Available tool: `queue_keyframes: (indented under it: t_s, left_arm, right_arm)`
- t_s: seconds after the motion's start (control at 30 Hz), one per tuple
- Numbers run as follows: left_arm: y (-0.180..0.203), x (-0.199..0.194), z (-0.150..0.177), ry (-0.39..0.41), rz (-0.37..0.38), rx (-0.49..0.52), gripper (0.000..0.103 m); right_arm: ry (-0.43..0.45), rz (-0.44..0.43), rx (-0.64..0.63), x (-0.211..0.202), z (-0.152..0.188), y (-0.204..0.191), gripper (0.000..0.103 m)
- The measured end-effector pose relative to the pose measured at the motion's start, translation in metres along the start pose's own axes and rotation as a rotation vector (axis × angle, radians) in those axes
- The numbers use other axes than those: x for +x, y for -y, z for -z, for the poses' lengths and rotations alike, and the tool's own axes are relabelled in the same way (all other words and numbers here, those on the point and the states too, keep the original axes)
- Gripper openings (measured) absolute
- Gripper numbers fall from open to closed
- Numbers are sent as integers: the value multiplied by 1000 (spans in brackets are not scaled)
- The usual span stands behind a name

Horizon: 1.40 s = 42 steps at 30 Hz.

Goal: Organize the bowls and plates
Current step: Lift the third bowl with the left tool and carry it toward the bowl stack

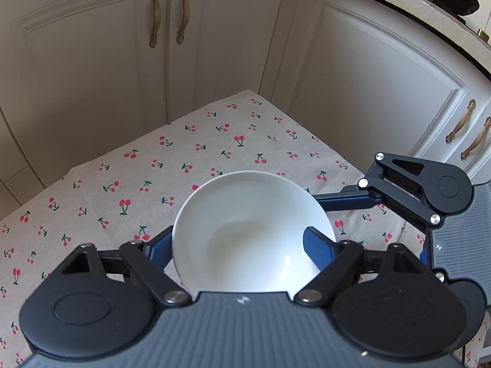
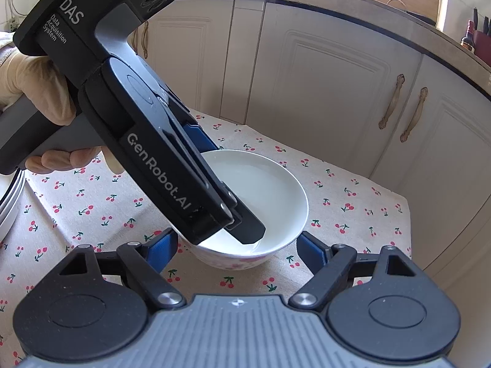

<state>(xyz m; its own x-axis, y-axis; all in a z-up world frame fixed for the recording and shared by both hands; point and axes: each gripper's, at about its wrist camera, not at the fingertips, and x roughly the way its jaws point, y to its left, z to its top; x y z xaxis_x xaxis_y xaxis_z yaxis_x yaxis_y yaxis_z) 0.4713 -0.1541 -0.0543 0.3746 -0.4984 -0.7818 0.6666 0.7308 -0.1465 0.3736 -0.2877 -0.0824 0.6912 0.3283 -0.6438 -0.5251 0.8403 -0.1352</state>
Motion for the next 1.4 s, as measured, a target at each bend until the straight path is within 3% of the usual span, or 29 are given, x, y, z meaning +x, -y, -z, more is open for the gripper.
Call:
queue_keyframes:
  t_s: [0.77,1.4]
  left_arm:
    - [10,-12,6,-1,9,2,86]
    - [49,-87,21,55,23,0,86]
  right_arm:
    - [-22,-18,25,-15,-6,-4,88]
    - [-30,-25,25,-91,-11,-38,88]
